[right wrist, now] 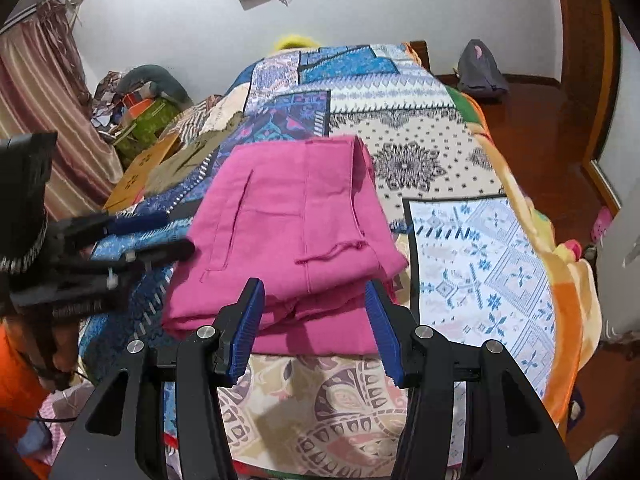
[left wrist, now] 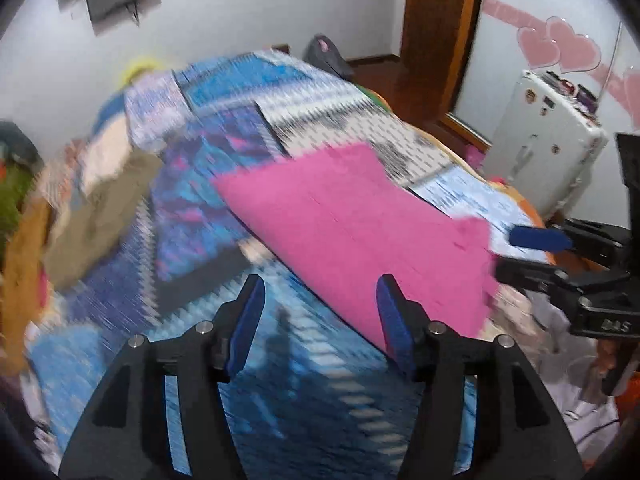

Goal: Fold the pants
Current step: 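Fold the lifted pink fabric over the pants with the left gripper, then open the left gripper and release the folded pink pants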

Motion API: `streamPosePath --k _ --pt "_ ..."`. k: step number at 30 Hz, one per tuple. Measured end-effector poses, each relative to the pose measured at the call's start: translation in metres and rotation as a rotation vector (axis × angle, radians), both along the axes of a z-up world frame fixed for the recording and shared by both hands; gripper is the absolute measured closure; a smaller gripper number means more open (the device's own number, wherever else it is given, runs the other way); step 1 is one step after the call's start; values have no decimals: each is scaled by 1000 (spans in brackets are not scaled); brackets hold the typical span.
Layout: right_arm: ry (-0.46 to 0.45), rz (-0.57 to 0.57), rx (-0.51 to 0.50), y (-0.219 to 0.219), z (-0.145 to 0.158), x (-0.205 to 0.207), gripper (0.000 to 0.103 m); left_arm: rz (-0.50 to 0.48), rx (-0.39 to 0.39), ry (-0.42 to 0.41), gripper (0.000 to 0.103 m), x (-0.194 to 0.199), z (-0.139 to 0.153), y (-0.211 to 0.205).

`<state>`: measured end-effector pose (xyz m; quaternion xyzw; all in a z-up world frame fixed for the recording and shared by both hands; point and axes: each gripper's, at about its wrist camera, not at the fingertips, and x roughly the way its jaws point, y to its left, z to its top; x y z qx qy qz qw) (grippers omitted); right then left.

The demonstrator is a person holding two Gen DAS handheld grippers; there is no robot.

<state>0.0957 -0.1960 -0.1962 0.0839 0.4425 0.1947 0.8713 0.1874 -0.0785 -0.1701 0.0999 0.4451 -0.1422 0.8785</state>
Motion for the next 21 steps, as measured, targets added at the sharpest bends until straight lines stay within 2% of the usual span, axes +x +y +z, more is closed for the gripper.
streamPosePath --k 2,6,11,14,17,19,21 --pt "-8 -16 -1 -2 0 2 47 17 1 -13 45 15 8 9" --pt "30 -24 -14 0 -13 10 47 49 -20 26 45 58 7 26" --pt "72 -17 -15 2 -29 16 47 80 10 97 45 115 -22 36" --pt "81 -19 -6 1 -34 19 46 79 21 144 47 136 -44 37" --pt "88 -18 -1 0 -38 22 43 55 -32 208 57 151 -63 40" --pt "89 -15 -2 0 -40 24 42 29 -61 225 71 156 -69 39" --pt "90 -10 -5 -1 -40 27 40 19 -77 242 77 159 -75 39"
